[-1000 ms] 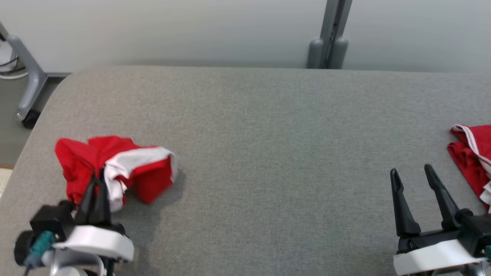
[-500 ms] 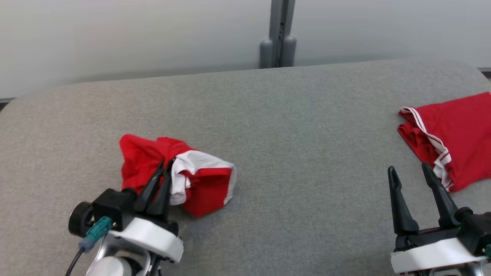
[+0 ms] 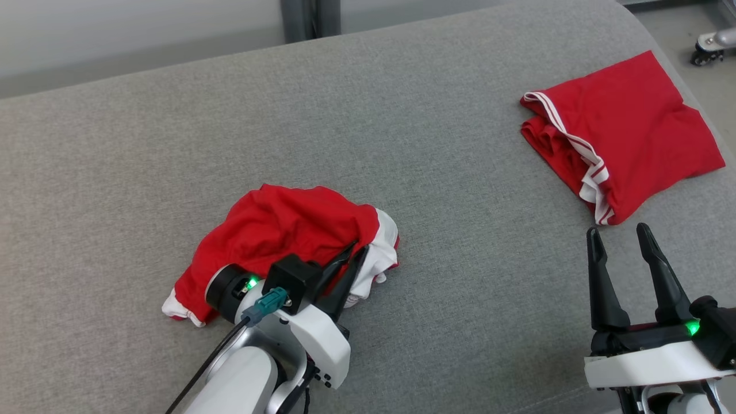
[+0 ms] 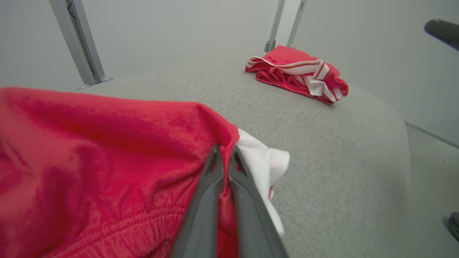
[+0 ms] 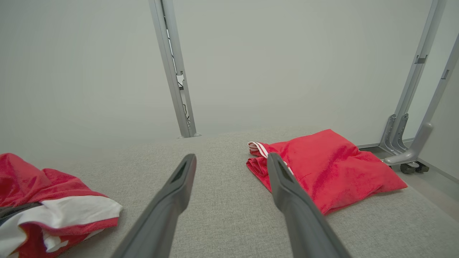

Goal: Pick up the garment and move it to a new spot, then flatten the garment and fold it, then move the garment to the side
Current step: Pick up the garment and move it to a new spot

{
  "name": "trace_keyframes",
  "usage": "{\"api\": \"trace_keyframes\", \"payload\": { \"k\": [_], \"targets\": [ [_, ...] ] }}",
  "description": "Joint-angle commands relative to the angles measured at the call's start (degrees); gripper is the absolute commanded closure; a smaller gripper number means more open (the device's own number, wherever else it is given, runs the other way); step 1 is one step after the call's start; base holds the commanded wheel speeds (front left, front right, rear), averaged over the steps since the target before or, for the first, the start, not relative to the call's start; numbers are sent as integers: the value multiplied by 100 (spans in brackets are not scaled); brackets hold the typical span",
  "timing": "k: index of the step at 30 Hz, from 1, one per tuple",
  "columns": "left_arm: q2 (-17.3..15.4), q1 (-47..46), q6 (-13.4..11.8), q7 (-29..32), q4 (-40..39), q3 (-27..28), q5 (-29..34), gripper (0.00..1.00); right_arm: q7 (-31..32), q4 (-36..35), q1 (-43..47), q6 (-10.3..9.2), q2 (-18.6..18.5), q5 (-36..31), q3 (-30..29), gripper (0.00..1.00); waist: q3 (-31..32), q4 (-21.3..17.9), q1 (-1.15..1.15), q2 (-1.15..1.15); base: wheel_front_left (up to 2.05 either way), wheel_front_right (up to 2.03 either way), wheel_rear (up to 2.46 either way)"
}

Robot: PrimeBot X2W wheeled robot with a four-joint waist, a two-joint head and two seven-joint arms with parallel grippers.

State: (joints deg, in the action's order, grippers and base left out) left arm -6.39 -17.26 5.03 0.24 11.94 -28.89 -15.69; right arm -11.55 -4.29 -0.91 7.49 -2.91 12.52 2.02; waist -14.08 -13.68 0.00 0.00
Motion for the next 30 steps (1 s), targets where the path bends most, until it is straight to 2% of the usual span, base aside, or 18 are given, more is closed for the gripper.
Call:
{"api": "trace_keyframes", "payload": {
  "k": [1,2,10,13,14,21,30],
  "targets": [
    [-7,-130,50,-32,88,-45,44,61,-71,57,-100,1,-10,36,-18,0,-213,-196,0,0,0,0,0],
    [6,-154,60,-65,140,-97,61,0,-95,83,-115,1,-10,64,-23,0,-225,-197,0,0,0,0,0],
    [34,-113,122,-537,-1,-320,-42,0,-171,221,-173,1,-11,-83,-81,0,-40,101,0,0,0,0,0],
    [0,-19,-47,-733,-198,-154,-93,0,-111,213,-153,1,-12,-175,-97,0,81,270,0,0,0,0,0],
    [-19,59,-221,-848,-308,20,-128,0,-68,191,-141,1,-13,-217,-104,0,153,383,0,0,0,0,0],
    [-236,326,-877,-1209,-398,883,-365,0,100,160,-4,1,-12,-377,-96,0,436,801,0,0,0,0,0],
    [-726,1009,-1171,-1423,-359,1703,-650,0,298,183,170,1,-29,-474,-56,0,823,1195,0,0,0,0,0]
  ]
}}
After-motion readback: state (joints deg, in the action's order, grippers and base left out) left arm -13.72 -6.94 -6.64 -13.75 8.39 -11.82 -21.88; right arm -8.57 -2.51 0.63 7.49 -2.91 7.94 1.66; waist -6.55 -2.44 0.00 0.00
